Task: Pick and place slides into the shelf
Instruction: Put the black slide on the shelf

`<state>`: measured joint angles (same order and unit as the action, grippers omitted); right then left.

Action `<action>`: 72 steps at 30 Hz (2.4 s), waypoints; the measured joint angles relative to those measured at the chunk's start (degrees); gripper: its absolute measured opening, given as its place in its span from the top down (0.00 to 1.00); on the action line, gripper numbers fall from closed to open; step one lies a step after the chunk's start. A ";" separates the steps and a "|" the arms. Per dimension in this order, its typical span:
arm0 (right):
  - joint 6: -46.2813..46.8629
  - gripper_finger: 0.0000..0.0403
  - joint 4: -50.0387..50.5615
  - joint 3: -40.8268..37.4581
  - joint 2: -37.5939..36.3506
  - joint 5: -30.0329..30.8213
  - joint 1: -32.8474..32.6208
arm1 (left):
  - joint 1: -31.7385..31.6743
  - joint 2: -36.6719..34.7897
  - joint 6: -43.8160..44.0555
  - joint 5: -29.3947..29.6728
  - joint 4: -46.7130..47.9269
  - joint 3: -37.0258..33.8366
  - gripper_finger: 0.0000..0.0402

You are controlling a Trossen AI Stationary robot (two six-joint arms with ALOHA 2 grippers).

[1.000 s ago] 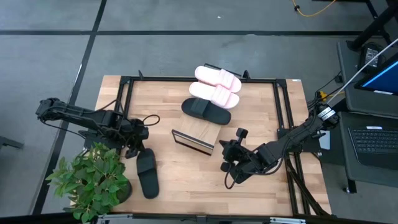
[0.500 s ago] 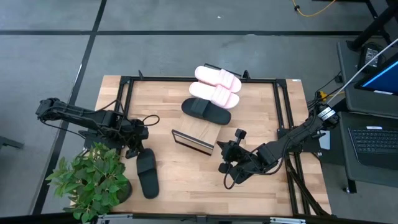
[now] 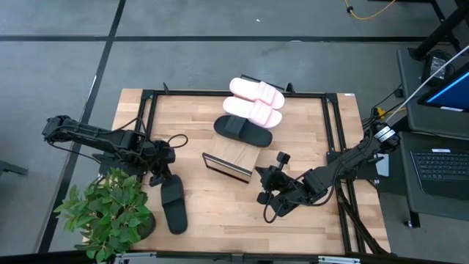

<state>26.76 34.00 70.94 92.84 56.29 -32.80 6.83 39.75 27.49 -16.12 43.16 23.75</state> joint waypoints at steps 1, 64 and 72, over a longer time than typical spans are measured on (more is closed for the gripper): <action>0.00 0.99 0.01 0.00 0.00 0.00 0.00 | 0.00 0.00 0.25 0.11 -0.01 0.00 0.84; 0.15 0.94 -0.48 0.00 0.00 -0.63 -0.01 | 14.36 12.14 9.89 0.21 -10.86 -0.02 0.65; 0.15 0.94 -0.48 0.00 0.00 -0.63 0.00 | 14.36 12.81 9.87 -3.96 -11.32 -0.02 0.65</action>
<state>26.92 33.52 70.94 92.84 55.66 -32.80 21.19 52.56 37.36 -20.08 31.83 23.73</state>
